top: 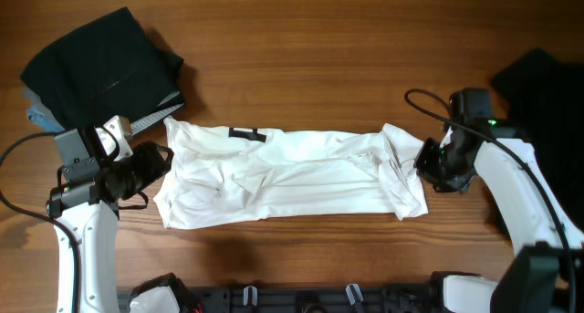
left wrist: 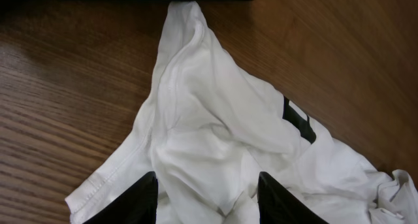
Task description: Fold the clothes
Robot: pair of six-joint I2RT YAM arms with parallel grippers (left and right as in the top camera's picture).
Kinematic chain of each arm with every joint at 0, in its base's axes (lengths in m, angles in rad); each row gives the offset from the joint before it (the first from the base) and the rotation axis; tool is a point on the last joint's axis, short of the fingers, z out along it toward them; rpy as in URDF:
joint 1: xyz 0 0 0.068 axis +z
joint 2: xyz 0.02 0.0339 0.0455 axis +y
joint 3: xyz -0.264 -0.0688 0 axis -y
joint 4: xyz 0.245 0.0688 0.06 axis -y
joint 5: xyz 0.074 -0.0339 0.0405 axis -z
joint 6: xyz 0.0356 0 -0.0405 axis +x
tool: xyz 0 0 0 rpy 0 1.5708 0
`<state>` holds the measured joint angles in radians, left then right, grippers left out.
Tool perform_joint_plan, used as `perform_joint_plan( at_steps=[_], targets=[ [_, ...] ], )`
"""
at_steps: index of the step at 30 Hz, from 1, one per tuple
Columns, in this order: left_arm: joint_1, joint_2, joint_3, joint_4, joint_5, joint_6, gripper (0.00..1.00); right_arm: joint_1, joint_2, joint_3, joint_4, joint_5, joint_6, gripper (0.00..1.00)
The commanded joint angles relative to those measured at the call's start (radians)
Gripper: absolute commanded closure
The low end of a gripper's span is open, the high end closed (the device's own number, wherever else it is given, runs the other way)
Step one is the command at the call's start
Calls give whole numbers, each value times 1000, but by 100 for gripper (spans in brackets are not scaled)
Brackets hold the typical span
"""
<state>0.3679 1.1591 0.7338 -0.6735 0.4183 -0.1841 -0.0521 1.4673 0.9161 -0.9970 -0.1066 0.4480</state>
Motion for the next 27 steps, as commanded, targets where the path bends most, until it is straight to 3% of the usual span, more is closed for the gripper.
perform_joint_plan(
  at_steps=[1, 6, 10, 13, 16, 19, 23, 27],
  targets=[
    [0, -11, 1, 4, 19, 20, 51, 5, 60, -67, 42, -101, -69, 76],
    [1, -11, 1, 4, 19, 20, 51, 69, 93, -160, 230, -332, -214, 78],
    [1, -11, 1, 4, 19, 20, 51, 160, 83, -135, 310, -760, -455, 83],
    [0, -11, 1, 7, 19, 20, 51, 207, 69, -76, 307, -867, -472, 83],
    [0, -11, 1, 7, 19, 20, 51, 216, 53, -25, 307, -843, -469, 78],
    [0, -11, 1, 7, 19, 20, 52, 197, 31, 22, 288, -604, -344, 75],
    [1, -11, 1, 7, 19, 20, 52, 149, -1, 40, 216, -352, -186, 60],
    [1, -11, 1, 11, 19, 20, 51, 127, 12, 39, 191, -256, -103, 60]
  ],
)
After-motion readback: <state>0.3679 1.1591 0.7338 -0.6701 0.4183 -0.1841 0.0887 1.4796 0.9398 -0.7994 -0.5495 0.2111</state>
